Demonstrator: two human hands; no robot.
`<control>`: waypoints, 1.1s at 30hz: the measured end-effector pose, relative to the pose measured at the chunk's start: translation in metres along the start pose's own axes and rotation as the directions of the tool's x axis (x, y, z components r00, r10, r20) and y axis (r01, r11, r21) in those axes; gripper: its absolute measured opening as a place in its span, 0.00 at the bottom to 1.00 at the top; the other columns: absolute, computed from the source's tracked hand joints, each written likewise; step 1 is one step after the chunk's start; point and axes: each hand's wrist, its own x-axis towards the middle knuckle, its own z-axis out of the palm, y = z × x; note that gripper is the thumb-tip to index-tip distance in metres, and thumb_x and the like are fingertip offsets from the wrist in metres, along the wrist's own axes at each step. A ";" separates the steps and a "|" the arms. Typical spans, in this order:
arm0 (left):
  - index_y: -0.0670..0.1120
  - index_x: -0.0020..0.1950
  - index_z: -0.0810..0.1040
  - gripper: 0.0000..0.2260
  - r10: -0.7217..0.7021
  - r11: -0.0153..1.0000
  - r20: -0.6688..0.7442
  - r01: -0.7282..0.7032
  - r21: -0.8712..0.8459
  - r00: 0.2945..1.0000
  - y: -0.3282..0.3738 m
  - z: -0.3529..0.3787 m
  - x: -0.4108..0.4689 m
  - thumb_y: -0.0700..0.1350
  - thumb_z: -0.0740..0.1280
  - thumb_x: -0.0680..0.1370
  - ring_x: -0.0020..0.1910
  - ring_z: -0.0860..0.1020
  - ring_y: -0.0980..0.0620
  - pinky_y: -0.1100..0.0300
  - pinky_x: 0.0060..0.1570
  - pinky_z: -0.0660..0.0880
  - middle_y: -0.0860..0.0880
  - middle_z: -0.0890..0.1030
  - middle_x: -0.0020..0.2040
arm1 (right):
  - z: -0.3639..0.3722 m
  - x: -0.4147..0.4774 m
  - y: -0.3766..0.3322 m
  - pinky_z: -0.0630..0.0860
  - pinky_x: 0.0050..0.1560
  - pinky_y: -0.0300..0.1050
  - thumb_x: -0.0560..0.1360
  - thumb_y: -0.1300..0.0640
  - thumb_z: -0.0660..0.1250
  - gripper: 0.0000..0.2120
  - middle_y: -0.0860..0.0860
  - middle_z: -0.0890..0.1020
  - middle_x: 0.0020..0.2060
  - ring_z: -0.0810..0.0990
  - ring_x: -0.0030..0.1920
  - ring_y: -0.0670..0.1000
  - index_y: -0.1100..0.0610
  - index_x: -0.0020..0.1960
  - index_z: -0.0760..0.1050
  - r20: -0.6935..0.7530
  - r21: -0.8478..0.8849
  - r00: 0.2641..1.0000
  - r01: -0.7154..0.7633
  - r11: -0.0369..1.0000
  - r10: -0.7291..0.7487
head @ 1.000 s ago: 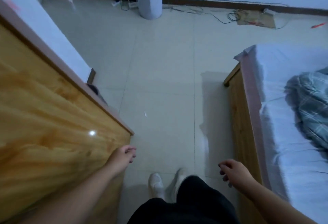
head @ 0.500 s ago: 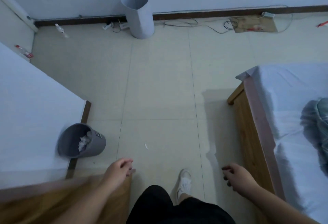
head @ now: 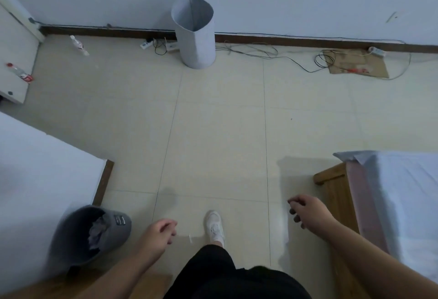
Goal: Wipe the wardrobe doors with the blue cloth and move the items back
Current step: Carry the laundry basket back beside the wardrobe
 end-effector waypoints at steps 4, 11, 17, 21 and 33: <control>0.47 0.54 0.82 0.07 0.089 0.996 0.016 -0.089 0.023 0.996 0.097 -0.045 0.063 0.41 0.64 0.84 0.38 0.79 0.50 0.62 0.34 0.73 0.43 0.85 0.48 | -0.016 0.031 -0.012 0.79 0.36 0.47 0.82 0.60 0.64 0.06 0.58 0.84 0.44 0.82 0.38 0.56 0.57 0.55 0.80 0.023 0.018 0.991 -0.129 0.991 0.129; 0.49 0.55 0.82 0.07 0.152 0.988 -0.040 -0.152 0.007 0.988 0.242 -0.093 0.168 0.42 0.63 0.84 0.40 0.80 0.49 0.60 0.36 0.72 0.46 0.85 0.48 | -0.060 0.108 -0.042 0.77 0.33 0.47 0.82 0.60 0.65 0.07 0.62 0.85 0.43 0.80 0.33 0.56 0.60 0.53 0.81 0.074 0.090 0.946 -0.321 0.943 0.315; 0.47 0.56 0.82 0.08 0.110 0.994 -0.076 -0.112 -0.017 0.991 0.323 -0.104 0.236 0.42 0.63 0.84 0.39 0.79 0.50 0.60 0.35 0.72 0.44 0.85 0.49 | -0.096 0.229 -0.130 0.74 0.28 0.43 0.81 0.59 0.65 0.08 0.58 0.85 0.40 0.80 0.30 0.52 0.58 0.47 0.82 0.088 0.057 0.973 -0.218 0.974 0.213; 0.51 0.56 0.82 0.08 0.051 0.998 -0.081 -0.053 -0.022 0.995 0.355 -0.115 0.258 0.44 0.63 0.84 0.41 0.81 0.51 0.61 0.35 0.75 0.47 0.85 0.49 | -0.130 0.304 -0.229 0.74 0.27 0.41 0.80 0.57 0.65 0.07 0.54 0.86 0.40 0.81 0.32 0.50 0.55 0.47 0.81 0.135 -0.025 0.987 -0.084 0.996 0.086; 0.46 0.56 0.83 0.07 -0.068 0.989 -0.100 0.054 -0.135 0.993 0.438 -0.180 0.371 0.40 0.65 0.84 0.37 0.79 0.50 0.60 0.34 0.71 0.43 0.86 0.47 | -0.203 0.471 -0.517 0.76 0.32 0.44 0.79 0.56 0.65 0.07 0.54 0.85 0.42 0.81 0.35 0.51 0.55 0.49 0.82 0.093 0.001 0.985 0.144 0.990 -0.144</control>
